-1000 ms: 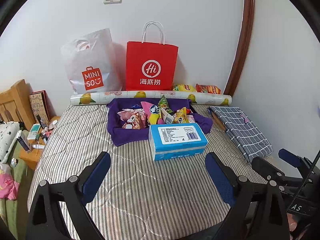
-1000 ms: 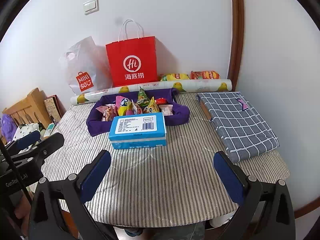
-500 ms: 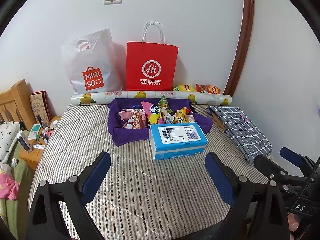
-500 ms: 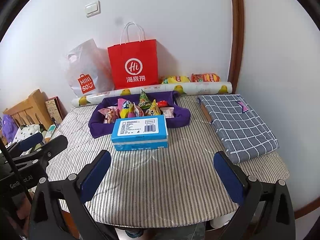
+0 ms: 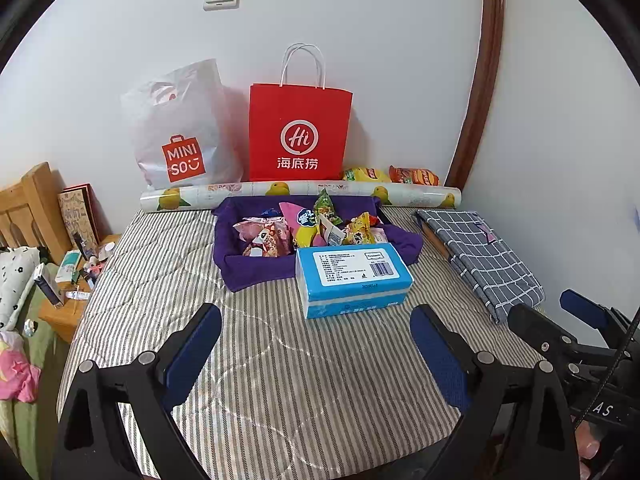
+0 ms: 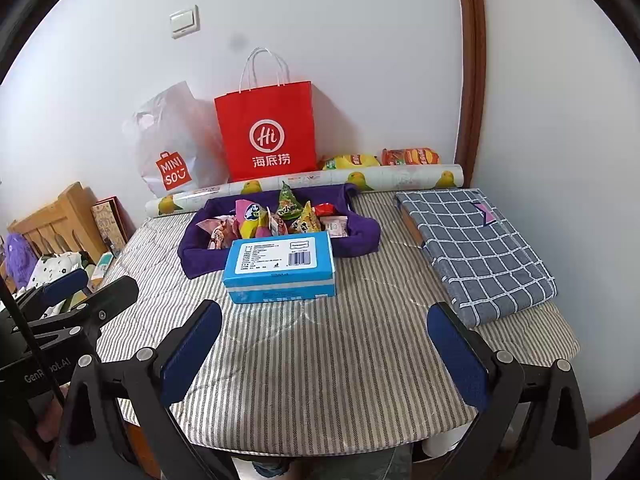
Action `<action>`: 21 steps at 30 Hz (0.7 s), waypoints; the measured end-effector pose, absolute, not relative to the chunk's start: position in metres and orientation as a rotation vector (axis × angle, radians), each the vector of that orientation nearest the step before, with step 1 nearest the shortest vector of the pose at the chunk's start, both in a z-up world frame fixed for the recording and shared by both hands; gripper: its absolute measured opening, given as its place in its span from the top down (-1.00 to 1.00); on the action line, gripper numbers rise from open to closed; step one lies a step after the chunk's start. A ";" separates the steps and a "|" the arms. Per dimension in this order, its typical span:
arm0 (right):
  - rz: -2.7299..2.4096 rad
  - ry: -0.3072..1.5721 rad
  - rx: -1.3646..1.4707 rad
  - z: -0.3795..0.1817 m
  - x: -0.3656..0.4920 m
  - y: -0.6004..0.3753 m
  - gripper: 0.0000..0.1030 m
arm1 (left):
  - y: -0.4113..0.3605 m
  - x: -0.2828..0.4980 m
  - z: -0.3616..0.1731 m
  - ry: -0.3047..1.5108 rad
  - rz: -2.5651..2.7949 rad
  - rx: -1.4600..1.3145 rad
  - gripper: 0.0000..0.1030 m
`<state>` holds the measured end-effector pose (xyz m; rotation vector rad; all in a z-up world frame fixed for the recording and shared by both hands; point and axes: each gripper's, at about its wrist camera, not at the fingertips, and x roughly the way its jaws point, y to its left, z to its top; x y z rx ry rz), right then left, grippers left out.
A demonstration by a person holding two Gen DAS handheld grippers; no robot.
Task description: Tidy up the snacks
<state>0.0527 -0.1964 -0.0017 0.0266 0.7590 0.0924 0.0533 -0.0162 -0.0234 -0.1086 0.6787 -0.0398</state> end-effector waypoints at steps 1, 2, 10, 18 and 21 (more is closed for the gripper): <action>0.092 0.759 0.028 -0.002 0.052 -0.197 -0.97 | -0.016 0.053 -0.023 0.679 -0.040 -0.108 -0.86; 0.093 0.760 0.030 -0.001 0.052 -0.197 -0.97 | -0.016 0.053 -0.023 0.678 -0.039 -0.109 -0.86; 0.094 0.760 0.031 -0.001 0.052 -0.197 -0.97 | -0.017 0.053 -0.024 0.680 -0.042 -0.107 -0.86; 0.094 0.759 0.031 -0.001 0.052 -0.198 -0.97 | -0.017 0.053 -0.024 0.683 -0.039 -0.107 -0.86; 0.095 0.758 0.033 -0.001 0.052 -0.198 -0.97 | -0.016 0.052 -0.023 0.678 -0.032 -0.104 -0.86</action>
